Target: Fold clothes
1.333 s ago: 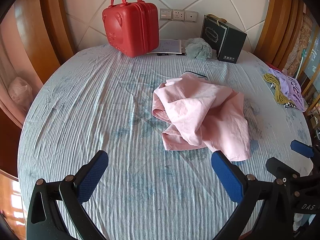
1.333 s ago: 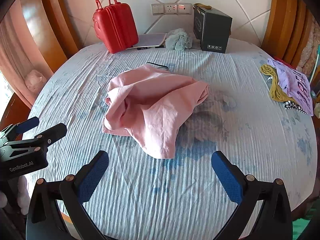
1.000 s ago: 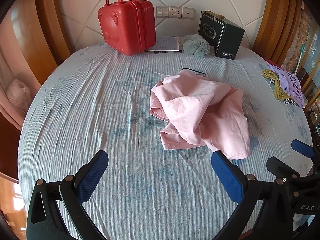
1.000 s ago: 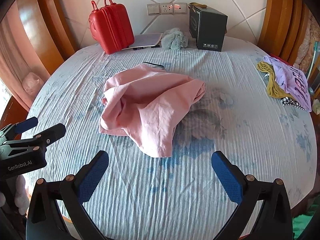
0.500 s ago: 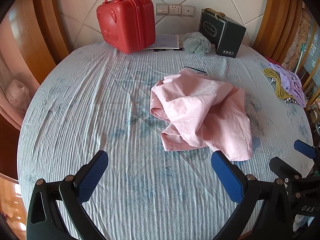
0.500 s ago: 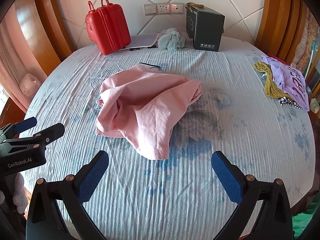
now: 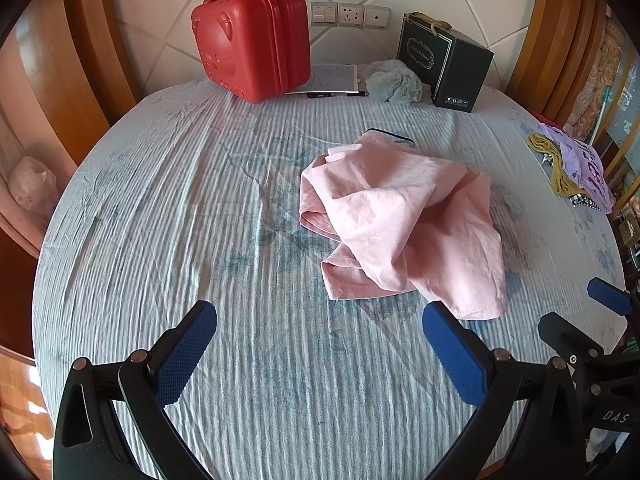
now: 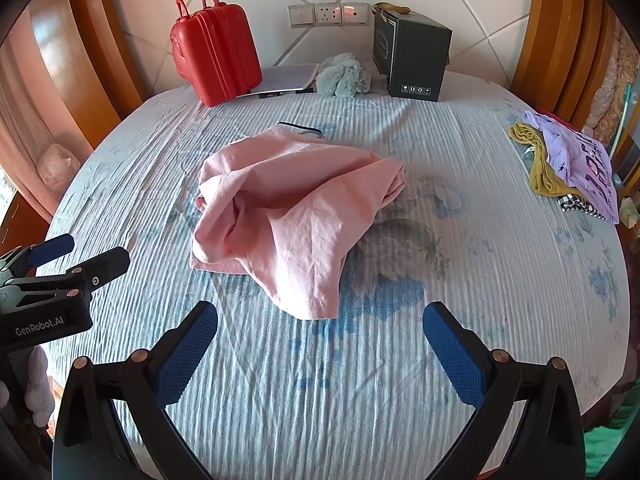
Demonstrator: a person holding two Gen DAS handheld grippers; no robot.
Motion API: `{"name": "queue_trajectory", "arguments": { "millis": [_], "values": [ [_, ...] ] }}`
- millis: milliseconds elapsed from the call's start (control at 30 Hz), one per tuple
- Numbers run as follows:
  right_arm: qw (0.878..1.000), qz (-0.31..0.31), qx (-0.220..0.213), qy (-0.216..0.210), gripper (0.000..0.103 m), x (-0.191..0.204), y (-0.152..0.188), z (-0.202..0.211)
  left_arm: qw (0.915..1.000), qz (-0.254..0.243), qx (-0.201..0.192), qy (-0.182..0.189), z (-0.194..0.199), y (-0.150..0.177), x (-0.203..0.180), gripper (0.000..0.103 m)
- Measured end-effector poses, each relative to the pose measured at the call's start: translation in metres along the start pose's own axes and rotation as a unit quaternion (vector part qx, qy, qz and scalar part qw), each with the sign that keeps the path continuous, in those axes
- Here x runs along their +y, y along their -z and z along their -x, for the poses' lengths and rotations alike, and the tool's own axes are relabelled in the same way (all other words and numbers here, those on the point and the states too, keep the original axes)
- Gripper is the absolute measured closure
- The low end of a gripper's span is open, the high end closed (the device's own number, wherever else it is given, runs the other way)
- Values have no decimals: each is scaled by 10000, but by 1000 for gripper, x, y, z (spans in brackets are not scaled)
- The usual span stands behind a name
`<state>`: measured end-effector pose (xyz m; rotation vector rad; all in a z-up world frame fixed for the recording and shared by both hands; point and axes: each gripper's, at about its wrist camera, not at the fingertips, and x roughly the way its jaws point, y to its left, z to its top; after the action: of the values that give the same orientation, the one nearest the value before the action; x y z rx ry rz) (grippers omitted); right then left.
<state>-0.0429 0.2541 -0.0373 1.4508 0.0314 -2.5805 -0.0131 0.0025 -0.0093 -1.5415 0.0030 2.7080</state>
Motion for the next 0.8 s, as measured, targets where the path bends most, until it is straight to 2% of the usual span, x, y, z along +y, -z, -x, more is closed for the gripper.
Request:
{"name": "queue_trajectory", "arguments": {
  "millis": [800],
  "values": [
    [10000, 9, 47, 7, 0, -1, -4, -4, 10000, 3, 48, 30, -4, -2, 0, 0]
  ]
}}
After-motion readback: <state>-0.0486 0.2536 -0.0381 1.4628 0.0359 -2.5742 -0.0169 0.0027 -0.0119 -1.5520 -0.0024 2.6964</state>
